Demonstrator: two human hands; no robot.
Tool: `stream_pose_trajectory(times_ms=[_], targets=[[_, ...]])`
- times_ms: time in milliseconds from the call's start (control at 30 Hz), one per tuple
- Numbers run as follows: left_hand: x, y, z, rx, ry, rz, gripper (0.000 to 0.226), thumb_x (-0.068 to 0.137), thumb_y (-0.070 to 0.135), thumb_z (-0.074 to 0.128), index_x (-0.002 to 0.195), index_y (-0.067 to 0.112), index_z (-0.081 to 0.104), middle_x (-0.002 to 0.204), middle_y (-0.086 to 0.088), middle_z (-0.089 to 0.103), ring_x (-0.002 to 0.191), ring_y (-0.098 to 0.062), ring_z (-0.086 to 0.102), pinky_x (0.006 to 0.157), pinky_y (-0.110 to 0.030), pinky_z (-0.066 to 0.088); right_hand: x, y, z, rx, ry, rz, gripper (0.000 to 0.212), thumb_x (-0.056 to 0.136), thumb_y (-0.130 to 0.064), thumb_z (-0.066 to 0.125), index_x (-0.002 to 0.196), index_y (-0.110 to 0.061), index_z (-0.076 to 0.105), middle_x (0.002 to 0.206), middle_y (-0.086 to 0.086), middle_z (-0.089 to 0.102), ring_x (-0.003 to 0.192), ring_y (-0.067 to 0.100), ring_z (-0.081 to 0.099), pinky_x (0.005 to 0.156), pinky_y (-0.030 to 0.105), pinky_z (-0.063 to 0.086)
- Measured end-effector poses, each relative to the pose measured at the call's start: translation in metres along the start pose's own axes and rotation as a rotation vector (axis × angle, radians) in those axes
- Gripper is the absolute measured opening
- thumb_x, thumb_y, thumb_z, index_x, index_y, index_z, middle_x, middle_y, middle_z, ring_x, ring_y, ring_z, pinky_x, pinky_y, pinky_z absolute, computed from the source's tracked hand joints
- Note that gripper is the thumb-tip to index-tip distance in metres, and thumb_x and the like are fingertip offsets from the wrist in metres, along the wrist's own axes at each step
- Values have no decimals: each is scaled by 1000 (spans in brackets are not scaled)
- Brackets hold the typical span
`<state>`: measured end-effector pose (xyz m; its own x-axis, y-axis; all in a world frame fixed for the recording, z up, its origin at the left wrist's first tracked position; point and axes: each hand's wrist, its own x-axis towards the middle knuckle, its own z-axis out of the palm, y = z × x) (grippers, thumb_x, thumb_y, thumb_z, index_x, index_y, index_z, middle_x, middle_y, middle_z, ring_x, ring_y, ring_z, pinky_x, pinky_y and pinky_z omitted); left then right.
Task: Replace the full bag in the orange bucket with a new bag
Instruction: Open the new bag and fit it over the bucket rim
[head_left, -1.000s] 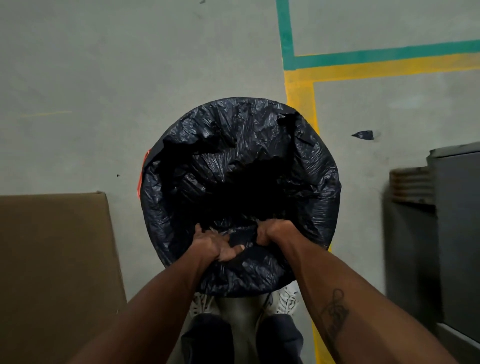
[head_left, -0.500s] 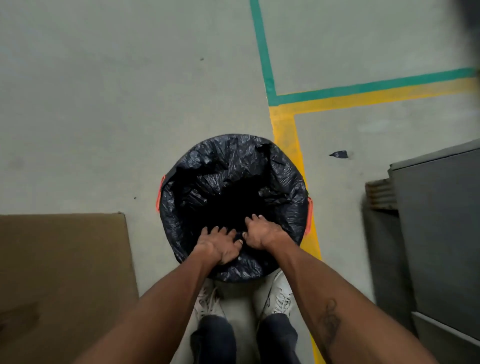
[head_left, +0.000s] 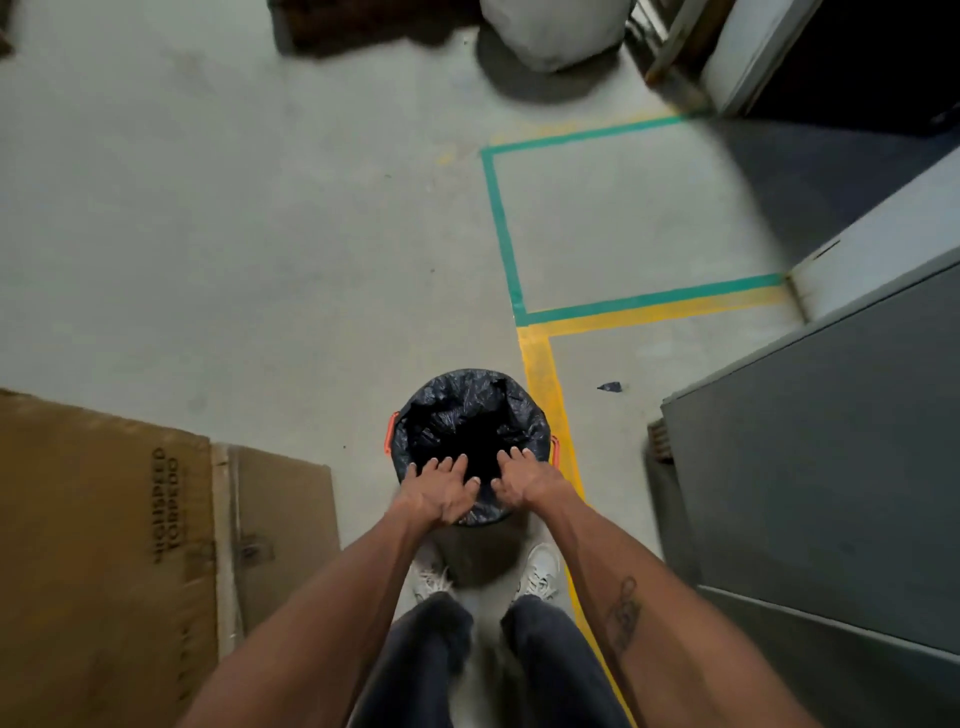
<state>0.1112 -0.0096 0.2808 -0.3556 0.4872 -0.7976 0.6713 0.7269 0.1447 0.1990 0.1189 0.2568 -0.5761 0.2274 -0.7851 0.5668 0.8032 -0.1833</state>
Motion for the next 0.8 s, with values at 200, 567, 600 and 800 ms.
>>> stream_pose_trajectory(times_ms=[200, 567, 600, 800], targets=[[-93, 9, -55, 20, 189, 5, 63, 101, 49, 19, 156, 16, 16, 162, -5, 23, 149, -26, 20, 119, -52, 11, -88, 0, -52, 4, 139, -6, 52, 100, -36, 38, 143, -8, 34, 149, 14, 37, 142, 32, 29, 108, 50, 35], [-152, 26, -63, -89, 292, -66, 61, 100, 47, 21, 154, 17, 20, 157, -5, 32, 143, -27, 30, 114, -51, 22, -127, 13, -91, -49, 194, -46, 52, 99, -35, 38, 144, -9, 35, 146, 14, 41, 135, 33, 39, 102, 50, 40], [-152, 26, -62, -109, 294, -74, 61, 100, 47, 21, 154, 18, 20, 158, -5, 31, 144, -27, 30, 114, -51, 21, -125, 13, -93, -55, 180, -52, 53, 99, -35, 38, 146, -9, 33, 147, 15, 39, 136, 34, 37, 102, 49, 39], [-147, 0, -59, -249, 323, -108, 60, 100, 46, 21, 153, 18, 23, 157, -5, 33, 142, -26, 33, 113, -52, 23, -99, -16, -111, -130, 114, -91, 50, 99, -36, 40, 141, -8, 38, 147, 16, 41, 136, 34, 39, 103, 46, 39]])
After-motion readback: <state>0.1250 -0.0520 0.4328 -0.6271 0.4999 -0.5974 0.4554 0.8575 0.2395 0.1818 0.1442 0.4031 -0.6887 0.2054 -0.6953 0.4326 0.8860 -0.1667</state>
